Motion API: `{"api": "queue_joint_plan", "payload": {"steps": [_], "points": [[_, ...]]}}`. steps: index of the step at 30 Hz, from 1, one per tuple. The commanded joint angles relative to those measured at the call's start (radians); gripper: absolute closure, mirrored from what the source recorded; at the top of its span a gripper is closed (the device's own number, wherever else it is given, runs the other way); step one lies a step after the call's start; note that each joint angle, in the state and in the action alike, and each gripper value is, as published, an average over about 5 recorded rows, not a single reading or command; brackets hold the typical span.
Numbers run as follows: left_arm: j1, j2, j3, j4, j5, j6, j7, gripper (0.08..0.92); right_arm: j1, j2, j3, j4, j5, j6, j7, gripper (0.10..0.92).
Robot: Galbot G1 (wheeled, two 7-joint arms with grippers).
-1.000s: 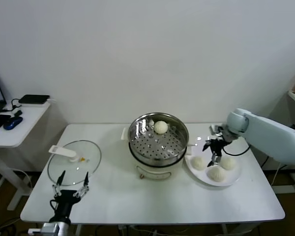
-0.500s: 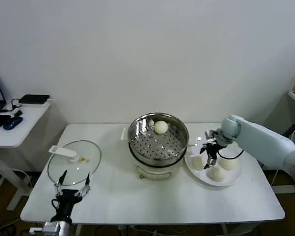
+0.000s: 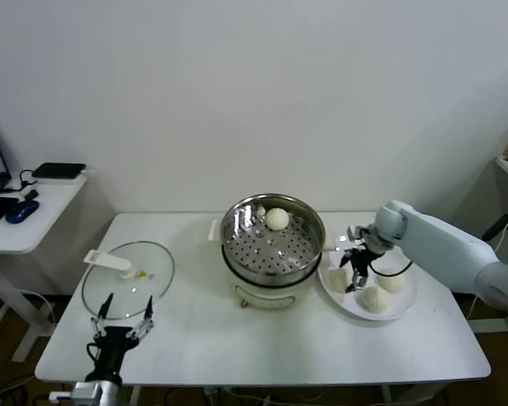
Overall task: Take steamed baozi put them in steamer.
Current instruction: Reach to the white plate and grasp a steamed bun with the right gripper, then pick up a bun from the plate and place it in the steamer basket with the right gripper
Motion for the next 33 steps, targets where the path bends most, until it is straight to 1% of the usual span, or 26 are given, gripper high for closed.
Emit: {"api": "queue_joint_plan", "payload": {"steps": [1, 8, 19, 25, 33], "points": [[-0.002, -0.001, 0.001, 0.002, 0.001, 0.002, -0.001, 0.177, -0.007, 0.008, 0.01, -0.013, -0.005, 0.0, -0.004, 0.209], [-0.001, -0.004, 0.004, 0.005, 0.001, -0.001, -0.001, 0.177, -0.008, 0.001, 0.015, -0.018, -0.008, 0.002, -0.005, 0.263], [0.0, -0.004, 0.003, 0.005, 0.001, -0.001, -0.002, 0.177, -0.012, 0.002, 0.026, -0.012, -0.004, 0.003, -0.005, 0.296], [0.001, -0.006, 0.003, 0.005, 0.001, -0.003, -0.002, 0.177, -0.01, -0.003, 0.027, -0.008, -0.003, 0.005, -0.005, 0.332], [0.0, -0.008, 0.004, 0.001, 0.003, -0.002, -0.002, 0.177, 0.009, -0.037, 0.022, 0.028, 0.02, 0.002, -0.003, 0.355]]}}
